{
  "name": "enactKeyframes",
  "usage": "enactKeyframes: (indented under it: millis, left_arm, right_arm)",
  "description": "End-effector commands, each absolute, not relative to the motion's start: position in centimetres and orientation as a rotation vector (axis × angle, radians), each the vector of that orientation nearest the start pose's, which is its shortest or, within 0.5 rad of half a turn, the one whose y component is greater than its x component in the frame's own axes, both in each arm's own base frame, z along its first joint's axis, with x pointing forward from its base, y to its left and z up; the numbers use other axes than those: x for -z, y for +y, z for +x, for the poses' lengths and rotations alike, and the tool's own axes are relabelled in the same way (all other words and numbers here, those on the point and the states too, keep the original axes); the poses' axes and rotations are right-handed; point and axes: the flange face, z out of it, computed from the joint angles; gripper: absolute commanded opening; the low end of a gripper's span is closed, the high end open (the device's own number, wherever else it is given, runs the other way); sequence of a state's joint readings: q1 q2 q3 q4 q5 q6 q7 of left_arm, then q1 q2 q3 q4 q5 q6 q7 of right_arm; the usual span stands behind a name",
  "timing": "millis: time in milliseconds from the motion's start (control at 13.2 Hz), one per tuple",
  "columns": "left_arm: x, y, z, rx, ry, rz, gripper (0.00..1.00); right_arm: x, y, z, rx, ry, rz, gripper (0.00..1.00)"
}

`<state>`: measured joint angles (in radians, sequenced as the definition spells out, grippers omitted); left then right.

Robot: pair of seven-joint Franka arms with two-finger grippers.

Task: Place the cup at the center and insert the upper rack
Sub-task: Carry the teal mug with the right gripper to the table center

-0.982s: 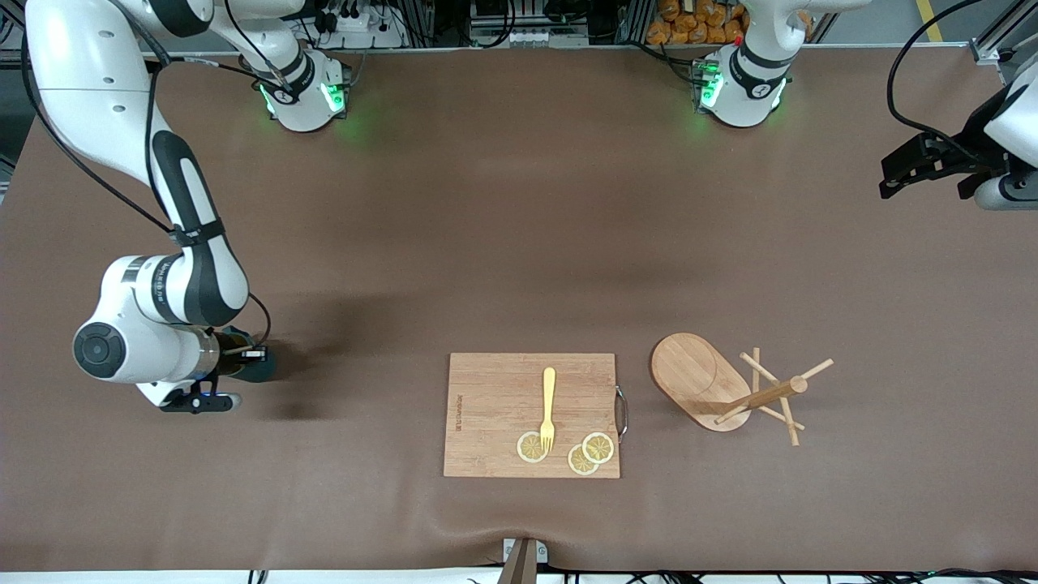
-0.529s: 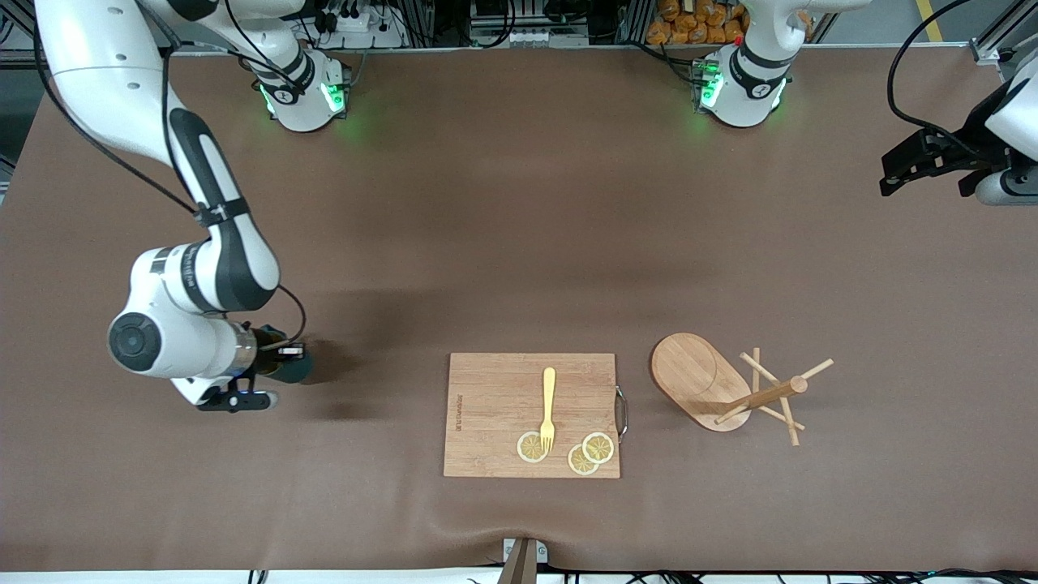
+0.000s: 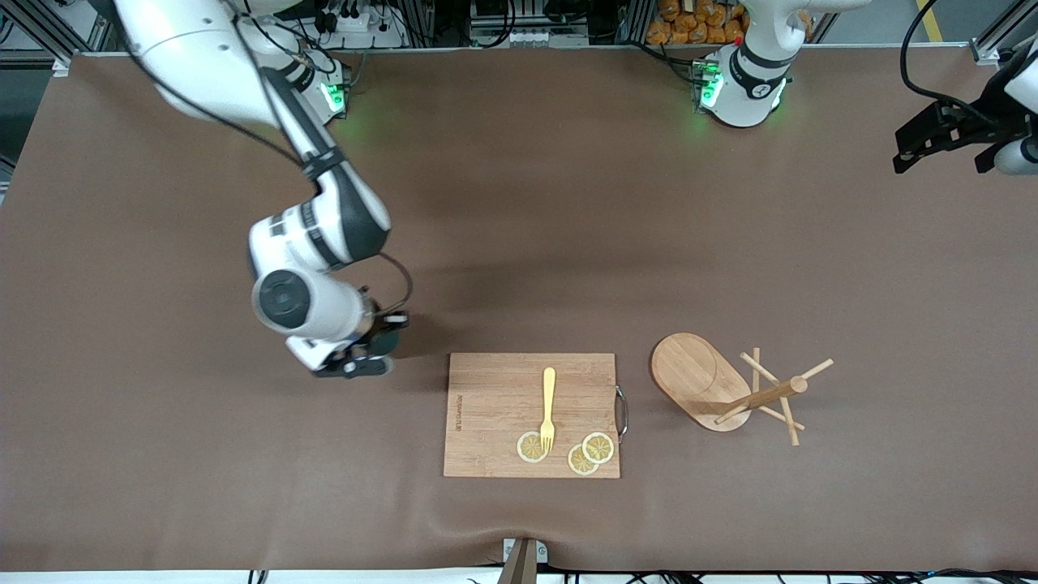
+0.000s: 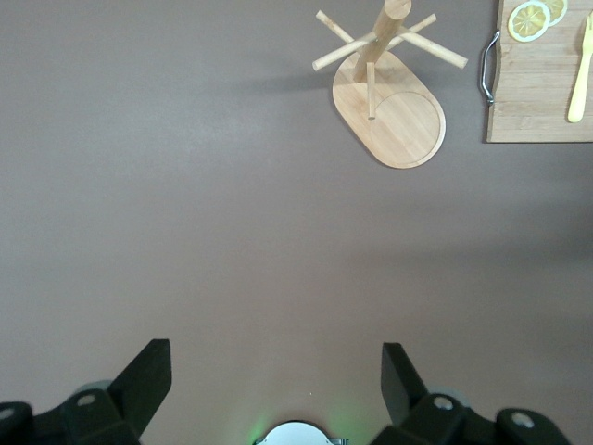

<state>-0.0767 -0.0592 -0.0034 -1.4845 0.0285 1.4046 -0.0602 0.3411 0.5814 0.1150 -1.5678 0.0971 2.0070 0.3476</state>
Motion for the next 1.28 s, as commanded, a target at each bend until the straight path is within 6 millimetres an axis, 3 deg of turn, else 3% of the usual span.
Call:
enactKeyframes:
  millis: [0, 76, 378, 529, 680, 831, 982, 1208]
  left_arm:
    - [-69.2, -2.9, 50.8, -0.019, 0.017, -3.108, 1.0]
    - [-69.1, -2.3, 50.8, -0.024, -0.001, -3.11, 1.0]
    - [-68.1, -2.6, 51.7, -0.042, -0.013, -3.107, 1.0]
    - [-68.0, -2.5, 51.8, -0.04, -0.015, -3.107, 1.0]
    - [-66.3, -3.3, 52.7, -0.091, -0.001, -3.1, 1.0]
    - [-64.8, -3.9, 53.1, -0.139, 0.015, -3.089, 1.0]
    - [-64.8, -3.9, 53.2, -0.132, 0.022, -3.087, 1.0]
    - [-65.0, -3.7, 53.2, -0.123, 0.018, -3.089, 1.0]
  right_arm:
    - [-31.0, 35.2, 58.6, -0.302, -0.087, -3.013, 0.0]
    - [-31.2, 37.9, 57.0, -0.302, -0.115, -3.017, 0.0]
    - [-31.9, 44.2, 52.9, -0.3, -0.185, -3.019, 0.0]
    - [-31.9, 48.3, 49.6, -0.302, -0.293, -3.012, 0.0]
    - [-31.7, 51.8, 46.7, -0.296, -0.395, -3.007, 0.0]
    - [-31.7, 54.5, 44.6, -0.289, -0.451, -2.998, 0.0]
    - [-30.9, 56.6, 42.8, -0.293, -0.461, -3.004, 0.0]
    - [-29.4, 58.0, 41.5, -0.301, -0.496, -3.011, 0.0]
